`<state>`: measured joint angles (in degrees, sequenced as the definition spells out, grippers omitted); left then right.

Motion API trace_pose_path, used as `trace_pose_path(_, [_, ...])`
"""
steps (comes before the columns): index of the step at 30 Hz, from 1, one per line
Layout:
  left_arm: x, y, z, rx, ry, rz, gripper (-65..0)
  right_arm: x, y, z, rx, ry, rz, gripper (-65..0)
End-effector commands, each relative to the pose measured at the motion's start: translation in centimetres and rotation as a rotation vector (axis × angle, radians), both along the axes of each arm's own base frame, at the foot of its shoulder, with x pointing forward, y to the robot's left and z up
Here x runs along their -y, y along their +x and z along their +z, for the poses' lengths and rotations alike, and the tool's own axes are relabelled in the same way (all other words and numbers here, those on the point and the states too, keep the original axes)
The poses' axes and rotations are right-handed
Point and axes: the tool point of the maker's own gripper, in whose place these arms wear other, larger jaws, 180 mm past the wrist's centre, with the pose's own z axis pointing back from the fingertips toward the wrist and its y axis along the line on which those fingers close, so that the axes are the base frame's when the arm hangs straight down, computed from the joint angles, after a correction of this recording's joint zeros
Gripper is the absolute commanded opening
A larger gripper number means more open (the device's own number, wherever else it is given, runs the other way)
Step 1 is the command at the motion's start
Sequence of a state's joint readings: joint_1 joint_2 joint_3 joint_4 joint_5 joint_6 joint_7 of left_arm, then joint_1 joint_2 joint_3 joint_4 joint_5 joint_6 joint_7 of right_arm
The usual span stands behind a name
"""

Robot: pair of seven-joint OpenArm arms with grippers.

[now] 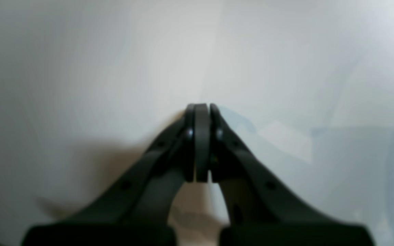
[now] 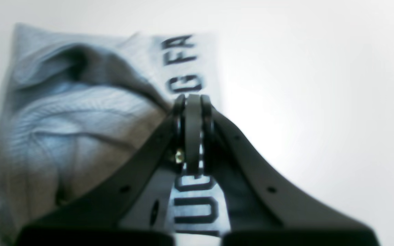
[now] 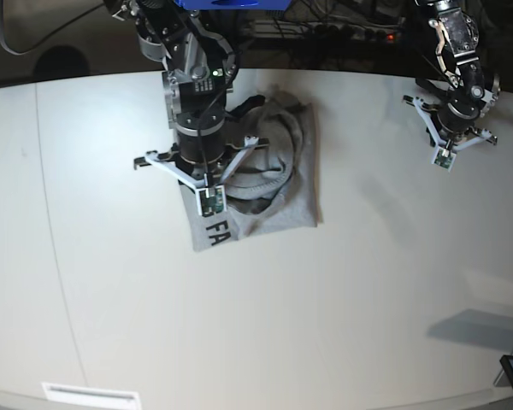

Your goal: Fold the T-shirt properly

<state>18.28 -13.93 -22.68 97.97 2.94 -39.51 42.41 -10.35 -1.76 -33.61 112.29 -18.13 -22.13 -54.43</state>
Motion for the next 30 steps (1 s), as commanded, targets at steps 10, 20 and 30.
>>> trace_pose_path(10, [-0.7, -0.6, 0.0, -0.032, 0.030, 0.001, -65.0, 0.3, 0.8, 0.3, 0.022, 0.136, -0.012, -64.7])
trace_pose_path(20, [-0.6, -0.1, 0.2, -0.022, 0.030, -0.004, -65.0, -3.1, -0.8, 0.2, 0.000, 0.163, 0.081, -64.7])
trace_pose_path(30, [-0.5, -0.3, 0.1, -0.025, 0.027, -0.003, -65.0, -5.9, -0.9, 1.2, 0.017, 0.187, 0.165, -64.7])
